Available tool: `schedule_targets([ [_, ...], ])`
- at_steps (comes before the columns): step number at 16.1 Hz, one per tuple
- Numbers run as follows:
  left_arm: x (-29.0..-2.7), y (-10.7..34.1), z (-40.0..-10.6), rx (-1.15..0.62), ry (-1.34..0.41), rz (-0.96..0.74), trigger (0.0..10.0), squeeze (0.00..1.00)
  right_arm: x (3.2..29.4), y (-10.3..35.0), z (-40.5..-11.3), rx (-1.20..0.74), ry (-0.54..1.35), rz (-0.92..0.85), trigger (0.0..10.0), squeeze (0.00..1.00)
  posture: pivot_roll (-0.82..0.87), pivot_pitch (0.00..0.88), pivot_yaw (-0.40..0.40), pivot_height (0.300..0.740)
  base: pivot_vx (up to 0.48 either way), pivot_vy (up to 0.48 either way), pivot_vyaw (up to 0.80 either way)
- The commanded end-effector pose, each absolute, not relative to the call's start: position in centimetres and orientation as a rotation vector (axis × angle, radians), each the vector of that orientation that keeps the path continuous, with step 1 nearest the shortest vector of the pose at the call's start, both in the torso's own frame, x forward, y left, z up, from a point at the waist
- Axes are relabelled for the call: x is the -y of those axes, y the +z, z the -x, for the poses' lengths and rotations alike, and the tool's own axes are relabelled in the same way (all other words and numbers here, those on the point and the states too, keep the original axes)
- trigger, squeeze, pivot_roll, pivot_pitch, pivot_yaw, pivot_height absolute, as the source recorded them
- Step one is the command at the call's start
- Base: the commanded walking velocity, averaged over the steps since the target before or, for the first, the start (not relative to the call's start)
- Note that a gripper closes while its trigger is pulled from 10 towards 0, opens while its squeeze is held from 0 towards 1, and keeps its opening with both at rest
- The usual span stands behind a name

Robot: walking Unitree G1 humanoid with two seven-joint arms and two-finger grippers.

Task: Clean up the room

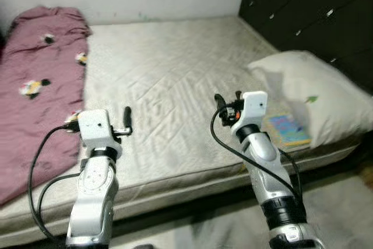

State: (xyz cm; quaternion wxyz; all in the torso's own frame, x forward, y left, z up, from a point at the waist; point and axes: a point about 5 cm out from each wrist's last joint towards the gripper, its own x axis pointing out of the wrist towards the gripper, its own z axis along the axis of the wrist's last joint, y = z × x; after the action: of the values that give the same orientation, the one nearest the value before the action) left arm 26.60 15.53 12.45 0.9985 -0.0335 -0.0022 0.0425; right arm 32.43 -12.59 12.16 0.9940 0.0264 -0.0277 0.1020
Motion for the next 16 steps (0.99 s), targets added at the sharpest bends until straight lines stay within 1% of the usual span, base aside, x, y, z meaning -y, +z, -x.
schedule_targets([
  [1,-14.90,12.95,-26.51,0.029,0.042,0.080,10.0,0.00,13.14,12.53,-32.53,0.069,0.193,-0.042,10.0,0.00,-0.02,0.000,-0.021,0.740,0.000,0.000,0.00],
  [4,-14.90,12.97,-26.49,0.032,0.037,0.085,10.0,0.00,13.13,12.54,-32.55,0.069,0.193,-0.040,10.0,0.00,-0.02,0.000,-0.021,0.740,0.000,0.000,0.00],
  [16,-14.88,12.97,-26.50,0.032,0.021,0.093,10.0,0.00,13.14,12.62,-32.69,0.072,0.195,-0.034,10.0,0.00,-0.02,0.000,-0.022,0.740,0.284,0.000,0.00],
])
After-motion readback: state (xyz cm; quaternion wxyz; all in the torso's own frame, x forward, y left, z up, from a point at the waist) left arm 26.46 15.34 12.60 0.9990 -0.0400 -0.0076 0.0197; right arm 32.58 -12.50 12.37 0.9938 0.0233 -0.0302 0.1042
